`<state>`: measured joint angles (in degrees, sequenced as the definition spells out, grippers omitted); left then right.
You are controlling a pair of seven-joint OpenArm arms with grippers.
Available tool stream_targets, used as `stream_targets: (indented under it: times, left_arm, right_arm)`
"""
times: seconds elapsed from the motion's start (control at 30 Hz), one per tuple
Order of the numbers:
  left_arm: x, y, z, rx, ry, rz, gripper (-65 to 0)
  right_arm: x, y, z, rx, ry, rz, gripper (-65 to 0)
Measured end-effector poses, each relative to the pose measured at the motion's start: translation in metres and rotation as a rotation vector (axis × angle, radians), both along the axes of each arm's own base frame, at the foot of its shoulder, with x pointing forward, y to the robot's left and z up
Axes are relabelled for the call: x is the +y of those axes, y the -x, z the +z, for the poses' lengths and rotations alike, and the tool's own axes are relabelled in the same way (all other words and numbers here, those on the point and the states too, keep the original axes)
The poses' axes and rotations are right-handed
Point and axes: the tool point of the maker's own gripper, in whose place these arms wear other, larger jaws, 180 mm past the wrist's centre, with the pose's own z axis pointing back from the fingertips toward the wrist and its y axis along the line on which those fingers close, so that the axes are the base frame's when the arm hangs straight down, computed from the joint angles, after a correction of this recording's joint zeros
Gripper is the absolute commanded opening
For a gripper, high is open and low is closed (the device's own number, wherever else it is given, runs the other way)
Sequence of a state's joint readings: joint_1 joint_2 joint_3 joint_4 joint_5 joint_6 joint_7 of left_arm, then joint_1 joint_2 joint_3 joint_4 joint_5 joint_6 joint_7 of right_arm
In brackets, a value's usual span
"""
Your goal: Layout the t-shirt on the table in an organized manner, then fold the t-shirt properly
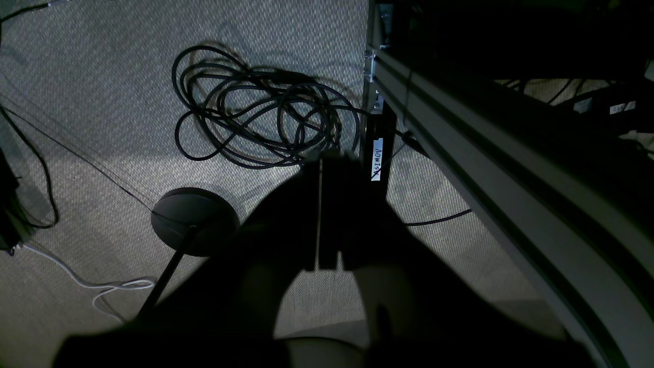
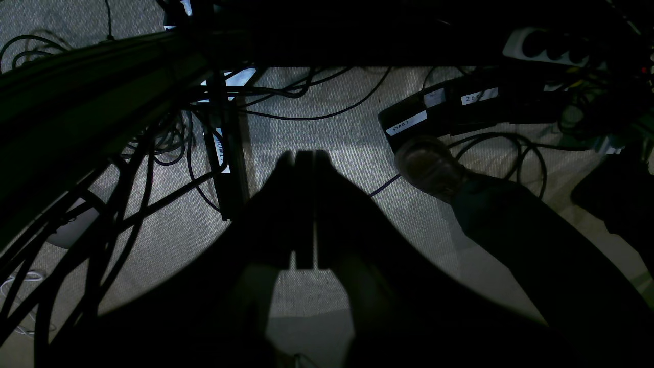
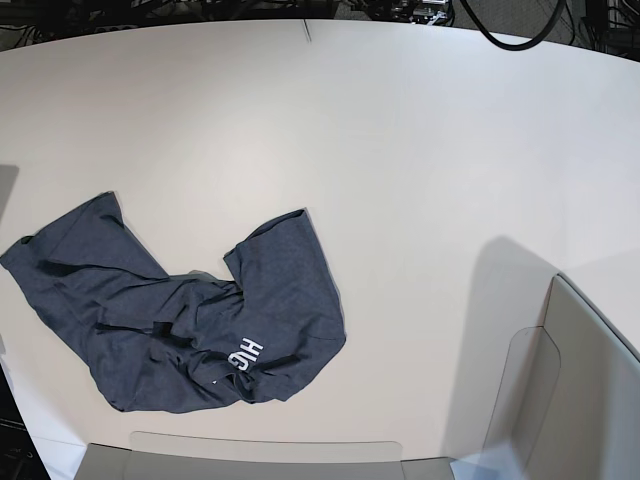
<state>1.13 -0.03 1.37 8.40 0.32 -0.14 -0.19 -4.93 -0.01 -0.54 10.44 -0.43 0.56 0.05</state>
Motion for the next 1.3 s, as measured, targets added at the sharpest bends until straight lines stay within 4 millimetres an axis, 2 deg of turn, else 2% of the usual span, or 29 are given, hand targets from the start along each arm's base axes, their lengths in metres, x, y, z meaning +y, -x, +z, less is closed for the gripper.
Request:
stream_targets:
  times: [0.2,1.3]
  left_arm:
    - [0.0064,0.0,0.0,0.0,-0.012,0.0,-65.0]
    - [0.0062,-0.0046,0.0007,-0.032,-0.013,0.002,-65.0]
  right_arm:
    - [0.0002,-0.0003,0.0,-0.001,0.0,0.0,-64.5]
    - [-0.0001,-0.0001,0.0,0.0,0.0,0.0,-64.5]
